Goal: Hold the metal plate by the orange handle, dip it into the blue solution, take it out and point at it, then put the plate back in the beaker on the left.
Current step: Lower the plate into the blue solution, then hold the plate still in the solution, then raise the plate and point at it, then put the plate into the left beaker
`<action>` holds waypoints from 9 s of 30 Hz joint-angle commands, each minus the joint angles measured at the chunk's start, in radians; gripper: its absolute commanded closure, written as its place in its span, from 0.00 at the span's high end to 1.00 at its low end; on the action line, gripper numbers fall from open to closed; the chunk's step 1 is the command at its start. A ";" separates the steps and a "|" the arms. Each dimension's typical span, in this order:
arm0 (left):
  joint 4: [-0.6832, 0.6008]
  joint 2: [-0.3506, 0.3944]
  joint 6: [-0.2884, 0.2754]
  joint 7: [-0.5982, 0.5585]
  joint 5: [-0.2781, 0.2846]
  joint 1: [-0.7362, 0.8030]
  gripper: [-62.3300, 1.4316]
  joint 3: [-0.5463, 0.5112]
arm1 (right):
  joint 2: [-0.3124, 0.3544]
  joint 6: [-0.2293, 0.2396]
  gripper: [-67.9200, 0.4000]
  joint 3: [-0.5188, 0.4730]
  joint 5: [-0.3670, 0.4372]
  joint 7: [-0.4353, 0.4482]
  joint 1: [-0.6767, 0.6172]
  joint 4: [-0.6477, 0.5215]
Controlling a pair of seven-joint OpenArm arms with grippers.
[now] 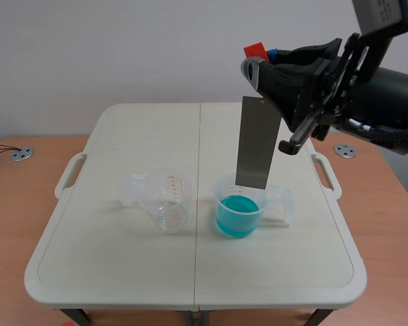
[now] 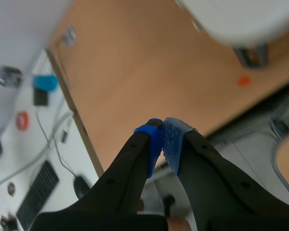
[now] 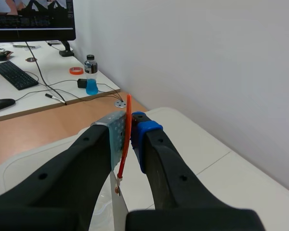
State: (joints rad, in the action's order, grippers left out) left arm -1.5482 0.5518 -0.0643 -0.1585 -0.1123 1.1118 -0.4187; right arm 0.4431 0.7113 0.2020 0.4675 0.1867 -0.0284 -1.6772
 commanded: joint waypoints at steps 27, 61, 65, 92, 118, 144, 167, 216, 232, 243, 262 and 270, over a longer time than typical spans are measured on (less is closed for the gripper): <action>0.498 -0.269 -0.175 0.000 0.002 -0.112 0.05 0.439 | -0.120 0.034 0.02 0.054 -0.050 -0.008 0.116 0.280; 0.594 -0.272 -0.175 0.001 0.003 -0.184 0.05 0.486 | -0.189 0.034 0.02 0.074 -0.099 -0.005 0.148 0.445; 0.595 -0.272 -0.175 0.001 0.003 -0.184 0.05 0.486 | -0.189 0.034 0.02 0.074 -0.099 -0.005 0.148 0.445; 0.599 -0.272 -0.175 0.001 0.003 -0.184 0.05 0.486 | -0.188 0.034 0.02 0.074 -0.102 -0.005 0.148 0.445; 0.599 -0.272 -0.175 -0.003 0.003 -0.184 0.05 0.486 | -0.180 0.034 0.02 0.063 -0.101 -0.005 0.139 0.402; 0.455 -0.234 -0.198 -0.087 0.052 -0.184 0.05 0.171 | -0.180 0.034 0.02 -0.106 -0.098 -0.035 0.006 -0.036; 0.262 0.150 -0.569 -0.140 0.232 -0.534 0.05 0.046 | -0.180 0.034 0.02 -0.106 -0.068 -0.097 0.009 -0.135; 0.262 -0.333 -0.632 0.067 -0.066 -1.216 0.05 0.667 | -0.180 0.034 0.02 -0.106 -0.029 -0.182 0.009 -0.136; 0.323 -0.388 -0.632 0.070 -0.140 -1.248 0.05 0.667 | -0.180 0.034 0.02 -0.106 -0.029 -0.188 0.009 -0.136; 0.322 -0.383 -0.632 0.069 -0.139 -1.248 0.05 0.665 | -0.180 0.034 0.02 -0.106 -0.029 -0.188 0.009 -0.136; 0.232 0.202 -0.632 -0.010 0.404 -0.935 0.05 0.265 | -0.180 0.034 0.02 -0.105 -0.029 -0.193 0.031 -0.136; 0.253 0.282 -0.496 -0.009 0.400 -0.497 0.05 -0.071 | -0.181 0.034 0.02 -0.082 -0.029 -0.205 0.082 -0.136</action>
State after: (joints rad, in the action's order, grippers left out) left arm -1.3010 0.8501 -0.5690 -0.1577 0.2863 0.6044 -0.4896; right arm 0.2577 0.7380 0.1135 0.4232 -0.0288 0.0280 -1.7851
